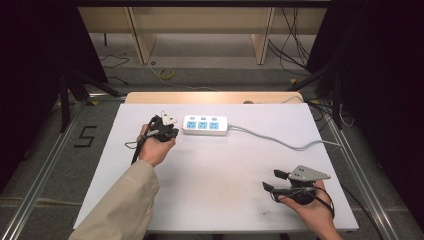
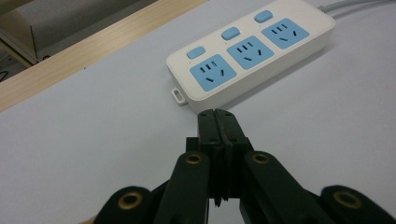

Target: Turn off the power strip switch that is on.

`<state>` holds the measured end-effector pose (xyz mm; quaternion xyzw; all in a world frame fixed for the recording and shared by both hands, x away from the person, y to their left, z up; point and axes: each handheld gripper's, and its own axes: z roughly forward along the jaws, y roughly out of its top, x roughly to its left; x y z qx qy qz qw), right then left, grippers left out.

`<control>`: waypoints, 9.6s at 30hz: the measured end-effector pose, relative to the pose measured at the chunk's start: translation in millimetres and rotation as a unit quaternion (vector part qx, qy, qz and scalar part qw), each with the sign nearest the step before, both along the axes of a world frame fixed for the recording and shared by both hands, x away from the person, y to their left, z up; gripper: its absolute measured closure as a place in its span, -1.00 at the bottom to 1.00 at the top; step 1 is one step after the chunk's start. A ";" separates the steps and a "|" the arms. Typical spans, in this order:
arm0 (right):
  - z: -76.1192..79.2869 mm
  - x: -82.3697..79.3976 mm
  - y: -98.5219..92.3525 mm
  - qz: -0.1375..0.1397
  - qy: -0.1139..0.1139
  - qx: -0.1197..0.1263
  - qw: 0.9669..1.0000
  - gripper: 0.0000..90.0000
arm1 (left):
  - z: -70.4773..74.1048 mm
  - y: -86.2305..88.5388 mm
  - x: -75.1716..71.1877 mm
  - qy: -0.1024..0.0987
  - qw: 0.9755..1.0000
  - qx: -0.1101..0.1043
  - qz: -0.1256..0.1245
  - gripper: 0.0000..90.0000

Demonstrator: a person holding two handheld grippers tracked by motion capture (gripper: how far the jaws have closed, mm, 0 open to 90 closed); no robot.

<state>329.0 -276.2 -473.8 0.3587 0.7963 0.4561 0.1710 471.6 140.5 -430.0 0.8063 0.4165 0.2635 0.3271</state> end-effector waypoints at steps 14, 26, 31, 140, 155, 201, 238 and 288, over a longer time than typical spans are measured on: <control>-0.2 0.5 -0.1 0.000 -0.001 -0.002 1.000 -0.20 | 0.3 -6.0 13.0 0.006 1.000 -0.001 0.003 0.99; -0.4 0.6 -0.1 0.001 -0.001 -0.003 1.000 -0.20 | 3.2 -9.3 24.1 0.007 1.000 0.003 0.003 0.99; -0.4 0.8 0.1 0.002 -0.001 -0.003 1.000 -0.20 | 1.1 -9.7 27.3 0.010 1.000 0.002 0.004 0.99; 0.6 1.1 -0.3 0.002 -0.002 0.000 1.000 -0.20 | -2.8 -47.6 85.6 0.036 0.999 0.033 -0.002 0.99; 0.6 1.0 -0.2 0.004 -0.002 0.000 1.000 -0.20 | -4.5 -47.7 92.1 0.038 0.999 0.039 0.003 0.99; 0.4 1.3 -0.6 0.006 -0.001 0.000 1.000 -0.20 | -10.6 -51.8 109.7 0.042 0.998 0.045 0.013 1.00; 0.1 1.8 -1.1 0.006 0.000 0.000 1.000 -0.20 | -20.7 -56.7 120.6 0.058 0.997 0.042 0.024 0.99; -0.1 1.7 0.9 0.010 0.001 -0.002 1.000 -0.20 | -24.3 -61.3 120.0 0.062 0.996 0.057 0.022 1.00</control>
